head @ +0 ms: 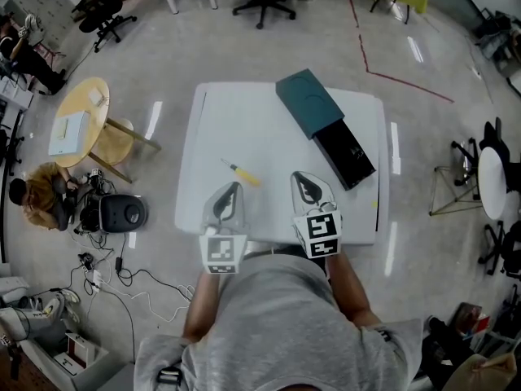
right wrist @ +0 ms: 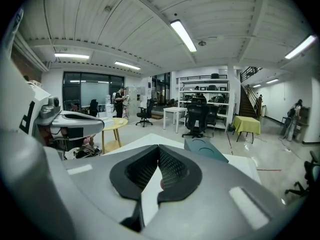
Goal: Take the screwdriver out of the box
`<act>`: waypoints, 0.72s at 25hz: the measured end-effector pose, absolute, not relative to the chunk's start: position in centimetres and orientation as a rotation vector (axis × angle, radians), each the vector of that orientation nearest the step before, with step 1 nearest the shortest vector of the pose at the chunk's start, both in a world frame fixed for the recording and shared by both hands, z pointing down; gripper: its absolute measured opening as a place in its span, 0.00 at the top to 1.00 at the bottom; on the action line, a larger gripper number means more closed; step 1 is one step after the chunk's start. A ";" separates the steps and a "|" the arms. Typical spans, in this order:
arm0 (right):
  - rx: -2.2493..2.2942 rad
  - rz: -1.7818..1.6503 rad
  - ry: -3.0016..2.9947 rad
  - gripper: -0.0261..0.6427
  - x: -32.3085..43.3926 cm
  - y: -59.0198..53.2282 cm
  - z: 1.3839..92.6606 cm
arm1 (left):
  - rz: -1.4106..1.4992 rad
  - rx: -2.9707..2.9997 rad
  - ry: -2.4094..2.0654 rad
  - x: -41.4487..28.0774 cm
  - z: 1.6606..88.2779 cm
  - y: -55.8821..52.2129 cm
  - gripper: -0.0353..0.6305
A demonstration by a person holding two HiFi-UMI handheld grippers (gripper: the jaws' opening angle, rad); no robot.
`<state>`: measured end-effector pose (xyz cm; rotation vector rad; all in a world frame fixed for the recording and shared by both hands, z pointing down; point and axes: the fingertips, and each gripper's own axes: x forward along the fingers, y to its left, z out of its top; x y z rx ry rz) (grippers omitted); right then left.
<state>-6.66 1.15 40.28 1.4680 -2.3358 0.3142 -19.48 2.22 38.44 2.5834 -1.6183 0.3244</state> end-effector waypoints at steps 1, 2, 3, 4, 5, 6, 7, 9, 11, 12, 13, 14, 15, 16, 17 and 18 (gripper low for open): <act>1.468 0.315 -2.337 0.96 -6.6 1.2 40.3 | 0.322 2.583 -1.619 -19.5 38.4 2.2 0.93; 1.468 0.315 -2.337 0.96 -6.6 1.2 40.3 | 0.320 2.583 -1.620 -19.5 38.4 2.3 0.93; 1.469 0.315 -2.337 0.96 -6.6 1.2 40.3 | 0.318 2.583 -1.622 -19.5 38.4 2.3 0.93; 1.470 0.314 -2.338 0.96 -6.7 1.2 40.3 | 0.316 2.582 -1.623 -19.6 38.4 2.3 0.93; 1.470 0.314 -2.339 0.96 -6.7 1.1 40.2 | 0.314 2.580 -1.623 -19.7 38.3 2.3 0.93; 1.470 0.315 -2.340 0.96 -6.8 1.1 40.2 | 0.313 2.579 -1.623 -19.8 38.3 2.3 0.93; 1.471 0.315 -2.340 0.96 -6.9 1.1 40.2 | 0.314 2.578 -1.625 -19.9 38.3 2.2 0.93; 1.469 0.317 -2.342 0.96 -7.0 1.0 40.2 | 0.317 2.578 -1.626 -20.0 38.4 2.1 0.93; 1.468 0.317 -2.342 0.96 -7.1 0.9 40.3 | 0.318 2.581 -1.624 -19.9 38.4 2.1 0.93; 1.468 0.317 -2.342 0.96 -7.1 0.9 40.2 | 0.318 2.582 -1.622 -19.9 38.4 2.1 0.93; 1.468 0.317 -2.342 0.96 -7.1 0.9 40.2 | 0.318 2.582 -1.621 -19.9 38.3 2.1 0.93; 1.468 0.316 -2.342 0.96 -7.0 0.9 40.2 | 0.318 2.582 -1.621 -19.8 38.3 2.1 0.93; 1.467 0.316 -2.342 0.96 -7.0 0.9 40.2 | 0.319 2.582 -1.620 -19.8 38.3 2.1 0.93; 1.466 0.315 -2.342 0.96 -7.0 0.9 40.2 | 0.320 2.582 -1.620 -19.8 38.3 2.1 0.93; 1.465 0.316 -2.342 0.96 -7.0 0.9 40.2 | 0.320 2.582 -1.619 -19.8 38.4 2.1 0.93; 1.464 0.317 -2.341 0.96 -7.0 0.9 40.2 | 0.321 2.582 -1.619 -19.8 38.4 2.1 0.93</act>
